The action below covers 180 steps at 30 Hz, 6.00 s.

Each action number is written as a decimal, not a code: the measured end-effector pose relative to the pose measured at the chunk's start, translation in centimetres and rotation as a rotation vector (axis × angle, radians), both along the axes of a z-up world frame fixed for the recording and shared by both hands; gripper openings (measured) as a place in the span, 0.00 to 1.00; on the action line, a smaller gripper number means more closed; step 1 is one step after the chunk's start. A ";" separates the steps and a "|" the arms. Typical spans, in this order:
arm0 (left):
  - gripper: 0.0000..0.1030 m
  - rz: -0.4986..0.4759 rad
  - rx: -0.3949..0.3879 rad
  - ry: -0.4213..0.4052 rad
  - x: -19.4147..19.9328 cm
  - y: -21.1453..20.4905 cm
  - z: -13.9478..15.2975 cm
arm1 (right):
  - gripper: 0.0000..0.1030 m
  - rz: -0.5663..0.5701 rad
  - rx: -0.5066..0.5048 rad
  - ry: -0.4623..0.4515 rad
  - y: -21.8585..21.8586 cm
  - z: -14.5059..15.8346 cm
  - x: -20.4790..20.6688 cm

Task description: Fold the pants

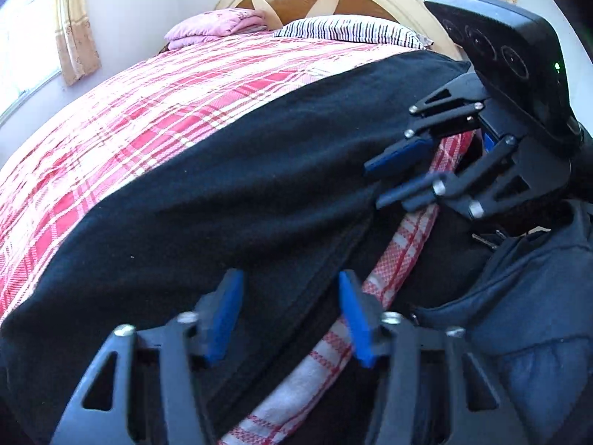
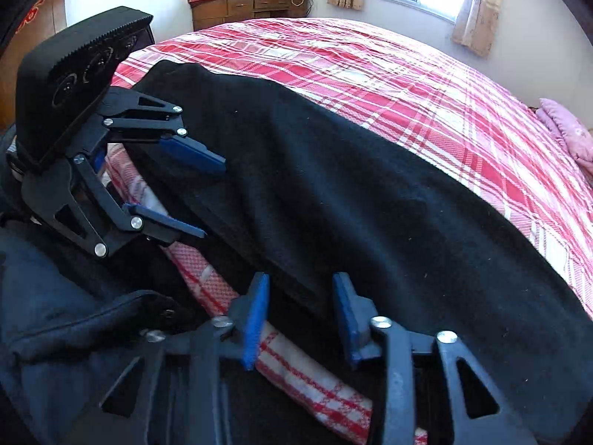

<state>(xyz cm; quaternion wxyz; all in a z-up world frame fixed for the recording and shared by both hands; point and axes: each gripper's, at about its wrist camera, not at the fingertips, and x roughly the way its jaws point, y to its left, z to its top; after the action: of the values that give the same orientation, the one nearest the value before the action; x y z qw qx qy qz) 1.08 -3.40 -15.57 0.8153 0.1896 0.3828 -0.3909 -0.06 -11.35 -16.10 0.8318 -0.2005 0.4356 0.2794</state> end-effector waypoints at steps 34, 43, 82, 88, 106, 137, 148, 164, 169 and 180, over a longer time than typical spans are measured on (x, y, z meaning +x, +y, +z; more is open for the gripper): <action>0.57 0.052 -0.029 0.028 4.2 -2.4 1.4 | 0.47 -0.261 -0.077 -0.071 -7.0 1.0 1.2; 0.74 0.046 0.000 -0.008 2.3 -2.2 -0.4 | 0.47 -0.204 -0.099 -0.107 -7.7 0.6 0.3; 0.92 0.112 0.071 -0.079 1.3 -2.5 0.9 | 0.48 -1.096 0.540 -0.261 -38.3 10.8 -5.6; 0.92 0.133 0.071 -0.081 1.6 -1.9 1.0 | 0.48 -1.188 0.733 -0.184 -43.5 9.4 -7.6; 0.92 0.154 0.084 -0.092 2.4 -1.1 0.7 | 0.42 -1.186 0.826 -0.020 -44.5 5.8 -7.1; 0.93 0.266 0.003 -0.029 4.8 2.0 0.6 | 0.37 -1.144 0.840 -0.052 -44.8 5.8 -6.9; 0.93 0.281 0.010 -0.016 5.4 2.7 0.6 | 0.15 -1.144 0.778 -0.126 -44.0 7.2 -6.8; 0.93 0.302 0.017 0.008 5.9 4.2 0.6 | 0.14 -1.150 0.635 -0.151 -42.3 8.7 -7.7; 0.93 0.296 0.018 -0.002 5.8 4.3 0.9 | 0.14 -1.087 0.661 -0.205 -41.3 10.9 -7.7; 0.93 0.311 0.036 0.016 5.8 6.4 0.3 | 0.14 -0.703 0.620 -0.299 -29.4 16.8 -5.6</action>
<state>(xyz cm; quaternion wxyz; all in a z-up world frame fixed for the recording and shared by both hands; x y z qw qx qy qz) 6.87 2.97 -15.26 0.8595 0.1393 0.4209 -0.2544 -5.65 -40.79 0.70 0.9496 0.1781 0.2491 0.0664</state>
